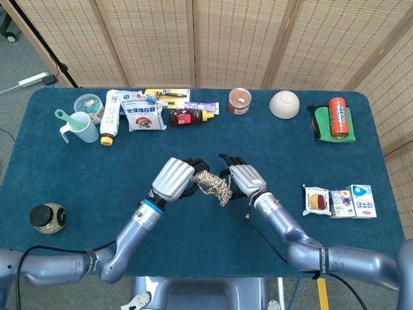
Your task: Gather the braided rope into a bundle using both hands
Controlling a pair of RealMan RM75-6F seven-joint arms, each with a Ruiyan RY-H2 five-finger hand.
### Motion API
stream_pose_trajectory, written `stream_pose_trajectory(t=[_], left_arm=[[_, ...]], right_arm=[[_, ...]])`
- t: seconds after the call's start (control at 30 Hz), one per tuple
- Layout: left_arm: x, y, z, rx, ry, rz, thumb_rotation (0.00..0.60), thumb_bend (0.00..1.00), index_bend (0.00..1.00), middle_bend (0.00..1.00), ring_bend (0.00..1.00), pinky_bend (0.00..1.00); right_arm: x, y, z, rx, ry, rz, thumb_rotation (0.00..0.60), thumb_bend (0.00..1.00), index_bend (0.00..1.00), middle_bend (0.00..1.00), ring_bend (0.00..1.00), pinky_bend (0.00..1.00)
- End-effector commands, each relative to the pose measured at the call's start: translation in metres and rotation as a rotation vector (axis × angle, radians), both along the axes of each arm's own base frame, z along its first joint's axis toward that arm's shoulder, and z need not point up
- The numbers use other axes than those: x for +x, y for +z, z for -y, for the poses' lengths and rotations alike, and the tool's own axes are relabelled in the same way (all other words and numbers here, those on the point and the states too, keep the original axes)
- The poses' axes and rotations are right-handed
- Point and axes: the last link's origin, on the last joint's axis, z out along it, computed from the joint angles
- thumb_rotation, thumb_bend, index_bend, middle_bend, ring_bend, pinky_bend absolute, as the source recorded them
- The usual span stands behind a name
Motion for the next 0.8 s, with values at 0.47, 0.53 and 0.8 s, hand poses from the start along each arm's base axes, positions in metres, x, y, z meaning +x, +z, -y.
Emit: stream_pose_trajectory(t=[0.47, 0.53, 0.8], left_arm=[[0.005, -0.003, 0.003, -0.033, 0.120, 0.130, 0.600, 0.52, 0.58, 0.46, 0.53, 0.72], [0.004, -0.003, 0.004, -0.032, 0.142, 0.149, 0.600, 0.52, 0.58, 0.46, 0.53, 0.72], [0.003, -0.006, 0.009, -0.062, 0.229, 0.240, 0.600, 0.52, 0.58, 0.46, 0.53, 0.72]], right_arm=[[-0.003, -0.002, -0.015, 0.051, -0.038, 0.074, 0.600, 0.48, 0.74, 0.00, 0.00, 0.00], [-0.001, -0.002, -0.016, 0.055, -0.043, 0.090, 0.600, 0.48, 0.74, 0.00, 0.00, 0.00], [0.006, -0.003, -0.021, 0.096, -0.096, 0.160, 0.600, 0.48, 0.74, 0.00, 0.00, 0.00]])
